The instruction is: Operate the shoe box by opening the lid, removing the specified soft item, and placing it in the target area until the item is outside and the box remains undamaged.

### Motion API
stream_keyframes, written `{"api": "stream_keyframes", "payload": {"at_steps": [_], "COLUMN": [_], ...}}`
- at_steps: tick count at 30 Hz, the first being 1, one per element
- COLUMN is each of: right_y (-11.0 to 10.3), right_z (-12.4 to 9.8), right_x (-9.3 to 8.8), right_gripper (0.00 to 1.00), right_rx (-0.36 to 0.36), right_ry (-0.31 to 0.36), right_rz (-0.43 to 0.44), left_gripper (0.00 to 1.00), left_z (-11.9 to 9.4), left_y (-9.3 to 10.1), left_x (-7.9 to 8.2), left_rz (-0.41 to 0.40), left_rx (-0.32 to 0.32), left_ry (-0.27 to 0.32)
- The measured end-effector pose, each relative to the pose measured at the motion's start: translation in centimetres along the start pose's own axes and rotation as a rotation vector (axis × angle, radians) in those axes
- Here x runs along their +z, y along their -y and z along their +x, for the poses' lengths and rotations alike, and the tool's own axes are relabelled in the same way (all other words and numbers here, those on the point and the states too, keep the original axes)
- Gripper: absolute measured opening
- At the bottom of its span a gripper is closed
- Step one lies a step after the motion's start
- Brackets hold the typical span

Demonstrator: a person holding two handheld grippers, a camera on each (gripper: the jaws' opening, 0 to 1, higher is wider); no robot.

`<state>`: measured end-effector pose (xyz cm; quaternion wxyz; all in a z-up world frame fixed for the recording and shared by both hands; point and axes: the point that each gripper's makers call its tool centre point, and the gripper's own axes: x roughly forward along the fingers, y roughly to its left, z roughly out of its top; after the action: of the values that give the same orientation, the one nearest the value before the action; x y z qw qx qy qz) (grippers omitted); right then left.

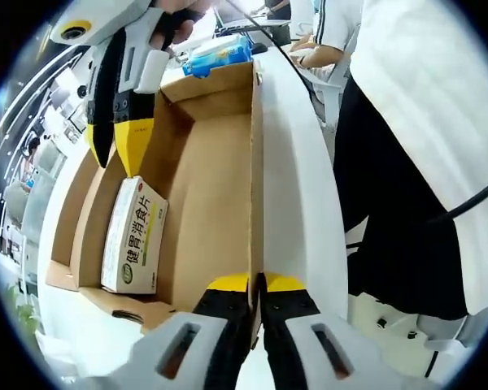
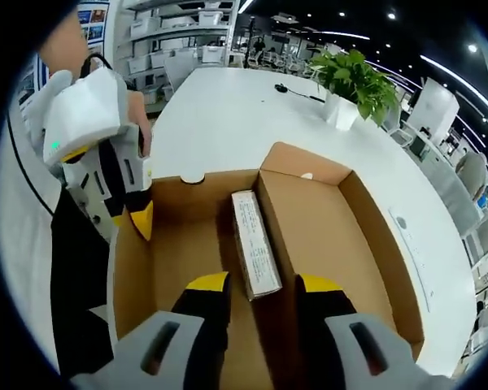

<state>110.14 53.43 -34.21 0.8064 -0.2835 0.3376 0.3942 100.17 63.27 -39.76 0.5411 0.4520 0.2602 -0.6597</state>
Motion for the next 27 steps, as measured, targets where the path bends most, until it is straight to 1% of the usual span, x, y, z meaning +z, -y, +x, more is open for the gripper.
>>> {"api": "stream_keyframes", "payload": {"at_steps": [8,10,11,12,14,15,16,18,20,23,27], "right_y": [0.2,0.0,-0.7,-1.3,-1.8,-1.6,-1.6,-1.3,-0.8,-0.4,-0.5], "right_z": [0.2,0.1,0.1,0.0,0.2,0.4,0.3,0.3,0.4,0.5,0.8], "right_x": [0.1,0.3,1.0,1.3,1.0,0.7,0.7,0.8,0.6,0.3,0.5], "right_gripper": [0.31,0.28,0.26,0.25,0.28,0.28,0.28,0.29,0.29,0.28,0.28], "right_rx": [0.027,0.037,0.066,0.092,0.107,0.100,0.094,0.091,0.094,0.094,0.118], "right_ry": [-0.008,-0.008,0.023,0.031,0.004,-0.012,-0.016,-0.013,-0.007,-0.019,-0.013], "right_rz": [-0.011,-0.015,-0.023,-0.026,-0.034,-0.066,-0.077,-0.063,-0.012,-0.010,-0.002], "left_gripper": [0.03,0.03,0.03,0.03,0.03,0.03,0.03,0.03,0.03,0.03,0.03], "left_z": [0.0,0.1,0.1,0.2,0.2,0.2,0.2,0.2,0.2,0.2,0.1], "left_y": [0.0,-0.1,-0.1,-0.1,-0.1,-0.1,-0.1,-0.1,-0.1,-0.1,-0.1], "left_x": [0.0,-0.1,-0.1,-0.2,-0.2,-0.2,-0.2,-0.2,-0.2,-0.2,-0.1], "left_rz": [-0.006,-0.009,-0.011,-0.011,-0.008,-0.008,-0.009,-0.010,-0.009,-0.007,-0.009], "left_rx": [0.002,0.002,0.001,0.000,0.000,-0.001,-0.002,-0.003,0.000,0.003,0.007], "left_ry": [0.002,0.002,0.001,0.001,0.003,0.002,0.002,-0.001,-0.001,-0.001,0.000]}}
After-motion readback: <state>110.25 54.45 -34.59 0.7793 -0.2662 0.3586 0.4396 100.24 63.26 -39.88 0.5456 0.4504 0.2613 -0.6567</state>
